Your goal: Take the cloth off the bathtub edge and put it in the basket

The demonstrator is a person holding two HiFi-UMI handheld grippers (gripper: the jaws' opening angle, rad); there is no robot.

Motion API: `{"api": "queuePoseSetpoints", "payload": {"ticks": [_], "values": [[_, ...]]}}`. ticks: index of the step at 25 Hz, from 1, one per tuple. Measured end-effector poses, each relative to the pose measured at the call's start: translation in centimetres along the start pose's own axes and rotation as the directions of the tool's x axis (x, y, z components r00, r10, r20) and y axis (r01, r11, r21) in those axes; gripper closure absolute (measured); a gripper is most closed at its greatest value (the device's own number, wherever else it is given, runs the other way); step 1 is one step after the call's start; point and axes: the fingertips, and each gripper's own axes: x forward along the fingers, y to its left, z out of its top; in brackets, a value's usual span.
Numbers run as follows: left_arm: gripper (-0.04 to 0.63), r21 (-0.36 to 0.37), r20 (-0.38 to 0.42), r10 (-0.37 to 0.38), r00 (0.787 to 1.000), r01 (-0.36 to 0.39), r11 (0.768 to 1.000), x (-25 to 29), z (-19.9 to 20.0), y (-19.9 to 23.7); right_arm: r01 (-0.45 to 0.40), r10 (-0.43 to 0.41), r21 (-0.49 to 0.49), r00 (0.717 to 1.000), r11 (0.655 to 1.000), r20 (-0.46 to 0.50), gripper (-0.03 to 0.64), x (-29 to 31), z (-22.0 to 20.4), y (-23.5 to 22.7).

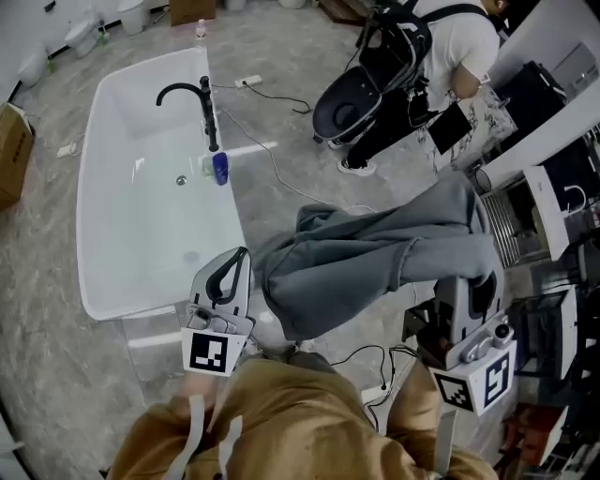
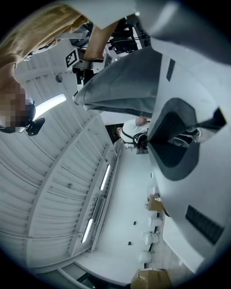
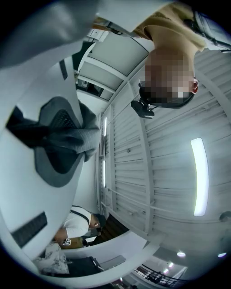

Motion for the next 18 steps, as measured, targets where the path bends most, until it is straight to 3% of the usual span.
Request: {"api": "queuePoseSetpoints", "payload": {"ticks": [4,8,12,18], "values": [[0.589,0.003,0.000,-0.082,0.997,0.082,0.997,3.1,-0.1,-5.0,0.064,-0.064,-0.025,0.998,0.998,-0.011,0.549,-3.2,0.3,-4.2],[0.589,0.032,-0.015,-0.115,0.993,0.116,0.993,5.6,0.1,-9.9,0.095,-0.095,-0.006,0.995,0.995,-0.005,0.549,-7.3,0.6,-8.6],[0.589,0.022,-0.004,-0.127,0.992,0.127,0.992,8.4,0.9,-14.3,0.073,-0.073,0.021,0.997,0.997,-0.011,0.549,-10.4,0.8,-12.3],[0.589,0.074,-0.001,-0.101,0.995,0.101,0.992,12.3,1.7,-19.8,0.016,-0.017,0.077,1.000,0.997,0.010,0.549,-13.3,0.2,-18.0]]}}
